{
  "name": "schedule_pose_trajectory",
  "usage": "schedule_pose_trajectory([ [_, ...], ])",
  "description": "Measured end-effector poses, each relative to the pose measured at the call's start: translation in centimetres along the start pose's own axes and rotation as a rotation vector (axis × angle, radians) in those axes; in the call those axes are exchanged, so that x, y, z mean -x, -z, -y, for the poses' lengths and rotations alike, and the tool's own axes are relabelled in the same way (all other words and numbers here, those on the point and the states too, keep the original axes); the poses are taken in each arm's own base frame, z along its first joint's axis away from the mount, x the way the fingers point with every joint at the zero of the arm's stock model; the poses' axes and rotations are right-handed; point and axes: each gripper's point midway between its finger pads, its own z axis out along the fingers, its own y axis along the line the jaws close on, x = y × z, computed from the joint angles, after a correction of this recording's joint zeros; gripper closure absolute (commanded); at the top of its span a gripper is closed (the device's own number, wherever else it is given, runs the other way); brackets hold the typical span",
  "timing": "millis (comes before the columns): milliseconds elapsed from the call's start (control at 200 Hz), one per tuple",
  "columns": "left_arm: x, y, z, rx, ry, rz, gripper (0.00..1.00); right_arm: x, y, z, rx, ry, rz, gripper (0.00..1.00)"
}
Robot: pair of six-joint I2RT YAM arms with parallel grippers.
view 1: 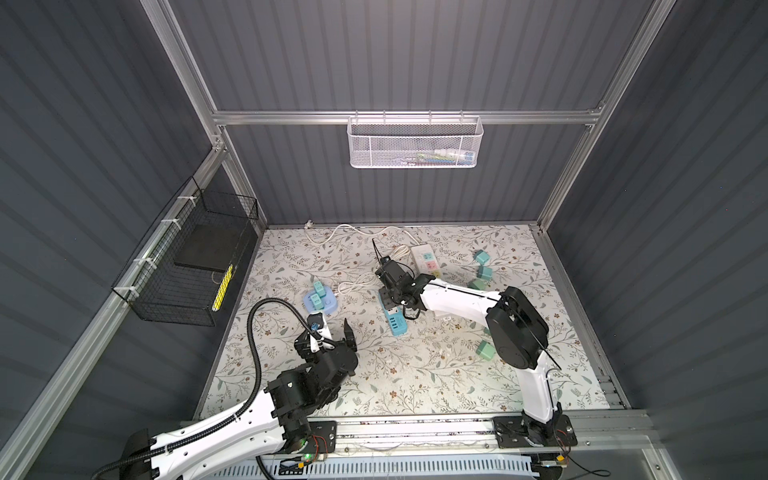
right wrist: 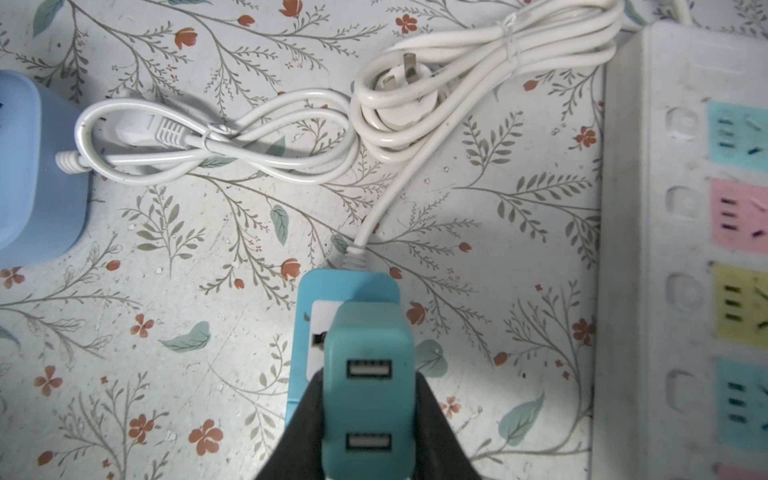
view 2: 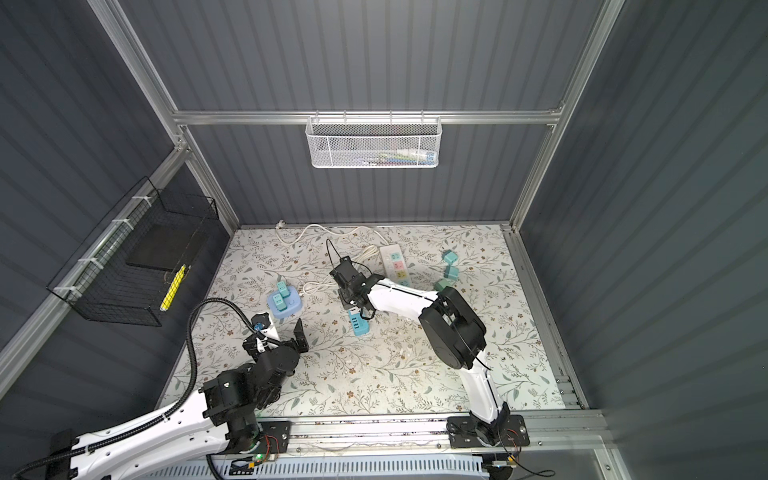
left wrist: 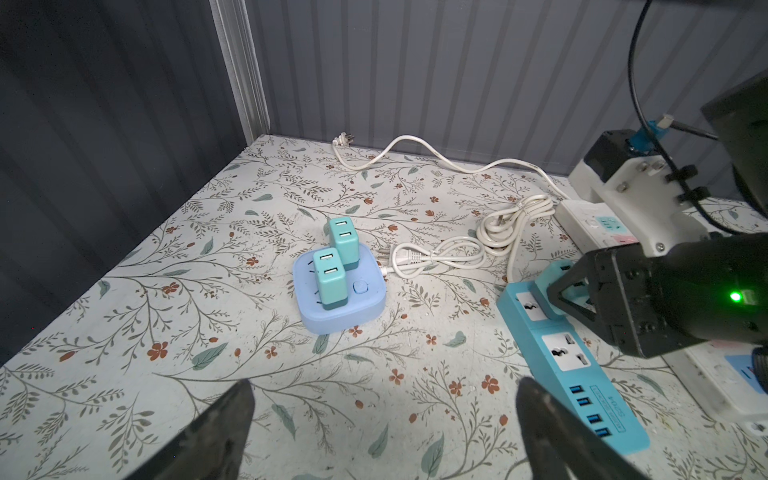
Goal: Insert the plug
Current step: 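Align the teal cube's prongs above the teal strip's outlet with the right gripper, then press the teal cube into the teal strip outlet and open the right gripper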
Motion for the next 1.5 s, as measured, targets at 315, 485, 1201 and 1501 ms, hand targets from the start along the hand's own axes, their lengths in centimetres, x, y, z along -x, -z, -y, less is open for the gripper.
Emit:
schedule_pose_trajectory([
  [315,0.0,0.0,0.0,0.000,-0.001,0.000,0.02,-0.2,-0.6,0.0,0.001,-0.014,-0.012,0.84],
  [485,0.0,0.0,0.0,-0.002,0.001,0.000,0.02,-0.1,-0.5,0.0,0.010,-0.016,-0.018,0.74],
  [1201,2.3,0.3,2.4,-0.064,-0.073,-0.005,0.00,-0.4,7.1,0.9,0.136,-0.017,-0.064,0.27],
  [1501,2.8,-0.3,4.4,-0.075,-0.088,0.001,0.00,-3.1,11.9,8.6,-0.031,-0.114,0.059,0.01],
])
